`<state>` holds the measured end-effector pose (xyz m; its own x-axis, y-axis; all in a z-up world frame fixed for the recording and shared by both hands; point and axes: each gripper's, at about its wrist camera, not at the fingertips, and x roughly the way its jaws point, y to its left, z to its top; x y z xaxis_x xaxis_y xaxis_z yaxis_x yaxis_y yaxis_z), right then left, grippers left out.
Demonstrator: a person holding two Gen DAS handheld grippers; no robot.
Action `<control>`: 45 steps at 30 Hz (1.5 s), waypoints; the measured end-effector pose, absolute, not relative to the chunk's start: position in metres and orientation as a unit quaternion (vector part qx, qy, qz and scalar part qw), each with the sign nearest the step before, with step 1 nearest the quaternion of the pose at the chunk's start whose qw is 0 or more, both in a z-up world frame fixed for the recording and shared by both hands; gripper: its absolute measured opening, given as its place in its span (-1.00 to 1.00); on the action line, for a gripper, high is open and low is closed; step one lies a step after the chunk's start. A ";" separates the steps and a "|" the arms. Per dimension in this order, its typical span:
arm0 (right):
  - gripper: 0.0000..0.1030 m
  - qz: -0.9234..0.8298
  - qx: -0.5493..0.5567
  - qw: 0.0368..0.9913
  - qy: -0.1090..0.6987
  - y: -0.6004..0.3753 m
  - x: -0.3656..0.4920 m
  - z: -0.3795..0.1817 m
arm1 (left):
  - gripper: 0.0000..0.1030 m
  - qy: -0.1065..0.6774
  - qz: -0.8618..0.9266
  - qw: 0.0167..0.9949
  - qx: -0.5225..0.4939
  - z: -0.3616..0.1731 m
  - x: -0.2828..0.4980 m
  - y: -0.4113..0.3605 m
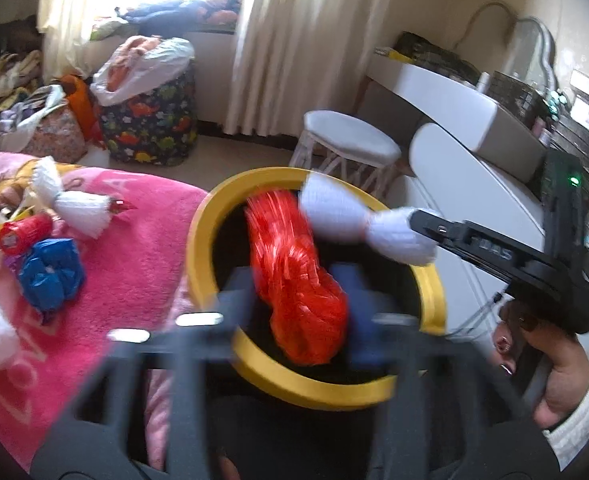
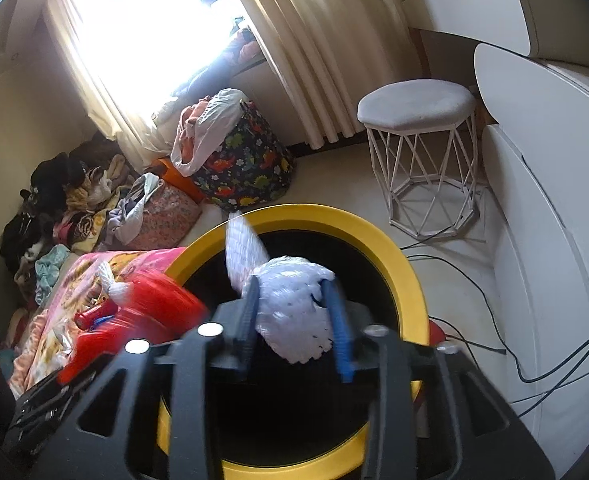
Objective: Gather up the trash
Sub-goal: 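Open both tools to drop the red bag and foam net into the bin, then grasp the white plastic bag with the left tool while the right tool grasps another foam net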
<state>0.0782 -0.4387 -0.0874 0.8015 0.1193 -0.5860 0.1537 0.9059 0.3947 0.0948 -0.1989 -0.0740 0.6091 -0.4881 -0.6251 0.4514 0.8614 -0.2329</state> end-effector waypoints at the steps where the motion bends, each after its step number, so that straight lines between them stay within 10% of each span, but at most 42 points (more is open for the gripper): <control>1: -0.13 -0.009 0.214 0.925 0.313 -0.439 0.078 -0.088 | 0.25 0.351 -0.257 0.900 -0.033 -0.073 0.094 -0.194; 8: 0.11 0.024 0.206 0.936 0.284 -0.423 0.076 -0.081 | 0.77 0.318 -0.213 0.923 -0.044 -0.060 0.088 -0.163; 45: 0.39 0.222 0.096 0.927 0.286 -0.272 0.116 -0.048 | 0.78 0.270 -0.043 0.953 -0.129 -0.036 0.086 -0.005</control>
<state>0.1158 -0.2718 -0.0481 0.7375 0.4669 -0.4879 -0.3572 0.8829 0.3049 0.0865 -0.0052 -0.0358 0.8502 -0.1511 -0.5044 0.0120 0.9633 -0.2683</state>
